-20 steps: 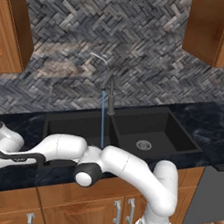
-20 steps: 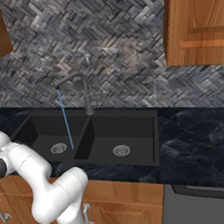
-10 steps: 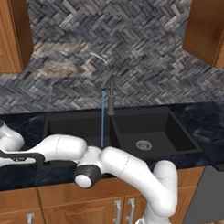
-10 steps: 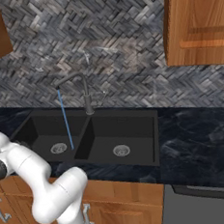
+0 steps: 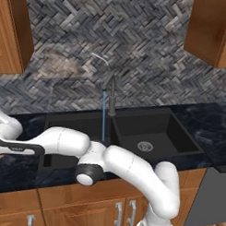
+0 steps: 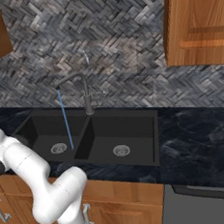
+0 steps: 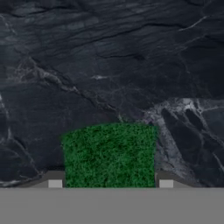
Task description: Soak the sponge with water for a few seconds and then drop it inside the sink.
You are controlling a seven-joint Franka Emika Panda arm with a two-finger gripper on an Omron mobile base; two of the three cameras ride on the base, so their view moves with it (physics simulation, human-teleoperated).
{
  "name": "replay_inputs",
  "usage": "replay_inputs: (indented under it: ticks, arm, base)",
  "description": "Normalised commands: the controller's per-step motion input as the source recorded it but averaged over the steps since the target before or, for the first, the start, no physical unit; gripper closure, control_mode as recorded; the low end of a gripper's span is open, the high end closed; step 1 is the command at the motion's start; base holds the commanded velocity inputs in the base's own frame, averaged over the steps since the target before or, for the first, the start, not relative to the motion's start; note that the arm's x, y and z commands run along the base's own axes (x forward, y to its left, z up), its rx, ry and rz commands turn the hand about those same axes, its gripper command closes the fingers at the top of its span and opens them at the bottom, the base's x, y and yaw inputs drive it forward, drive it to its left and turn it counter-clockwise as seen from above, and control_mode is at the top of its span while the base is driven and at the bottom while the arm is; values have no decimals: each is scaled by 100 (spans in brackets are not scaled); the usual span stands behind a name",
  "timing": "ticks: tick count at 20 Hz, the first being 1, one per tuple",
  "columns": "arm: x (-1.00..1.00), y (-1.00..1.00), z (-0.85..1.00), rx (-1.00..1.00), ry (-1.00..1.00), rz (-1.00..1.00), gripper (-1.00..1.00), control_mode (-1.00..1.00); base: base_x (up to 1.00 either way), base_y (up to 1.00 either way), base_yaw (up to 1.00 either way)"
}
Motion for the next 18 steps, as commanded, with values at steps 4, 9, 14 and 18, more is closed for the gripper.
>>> replay_inputs:
  ticks: [4, 9, 14, 18]
  arm:
    - [-39, -51, 25, 0, 0, 0, 100, -100]
    - [-62, -62, 5, 0, -2, 0, 100, -100]
    - [-65, -74, 12, 0, -9, 1, 100, -100]
    - [-43, -73, 29, 0, -12, 0, 100, -100]
  base:
    - [0, 0, 0]
    - [0, 0, 0]
    - [0, 0, 0]
    - [0, 0, 0]
